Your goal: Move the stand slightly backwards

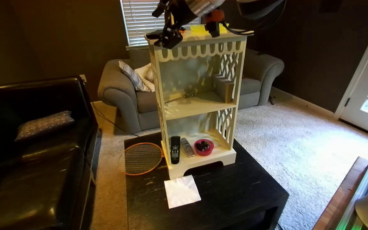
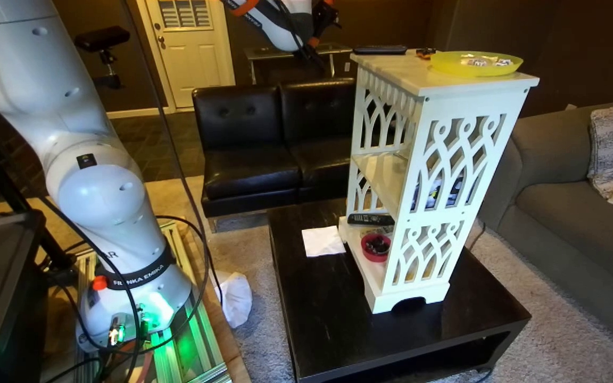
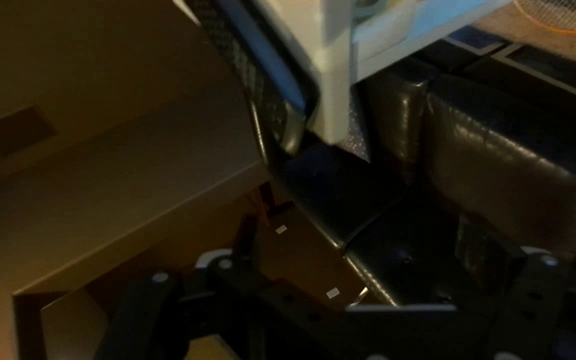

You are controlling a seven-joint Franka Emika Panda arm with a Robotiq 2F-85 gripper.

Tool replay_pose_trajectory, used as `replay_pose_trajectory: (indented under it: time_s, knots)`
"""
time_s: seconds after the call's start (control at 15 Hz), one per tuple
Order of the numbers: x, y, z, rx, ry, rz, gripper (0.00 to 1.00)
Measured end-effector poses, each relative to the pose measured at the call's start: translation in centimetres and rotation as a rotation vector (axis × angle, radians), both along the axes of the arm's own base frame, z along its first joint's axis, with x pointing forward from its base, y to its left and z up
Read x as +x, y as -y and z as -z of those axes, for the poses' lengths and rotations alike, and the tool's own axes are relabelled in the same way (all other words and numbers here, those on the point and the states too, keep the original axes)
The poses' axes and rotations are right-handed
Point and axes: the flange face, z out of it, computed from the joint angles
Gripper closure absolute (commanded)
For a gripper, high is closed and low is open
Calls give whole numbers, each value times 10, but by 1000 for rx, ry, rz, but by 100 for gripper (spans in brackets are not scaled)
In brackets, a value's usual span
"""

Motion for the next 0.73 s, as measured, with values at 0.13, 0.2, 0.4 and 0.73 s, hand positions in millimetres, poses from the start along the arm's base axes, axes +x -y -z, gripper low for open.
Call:
replay_pose_trajectory:
  time_s: [0.13,0.2,0.4,0.73]
  knots:
    - [1,22,12,39,-84,16,0]
    - [-1,29,20,62,-125,25,0]
    - [-13,33,51,133,-244,42,0]
    - [-43,0,110,213,-437,83,0]
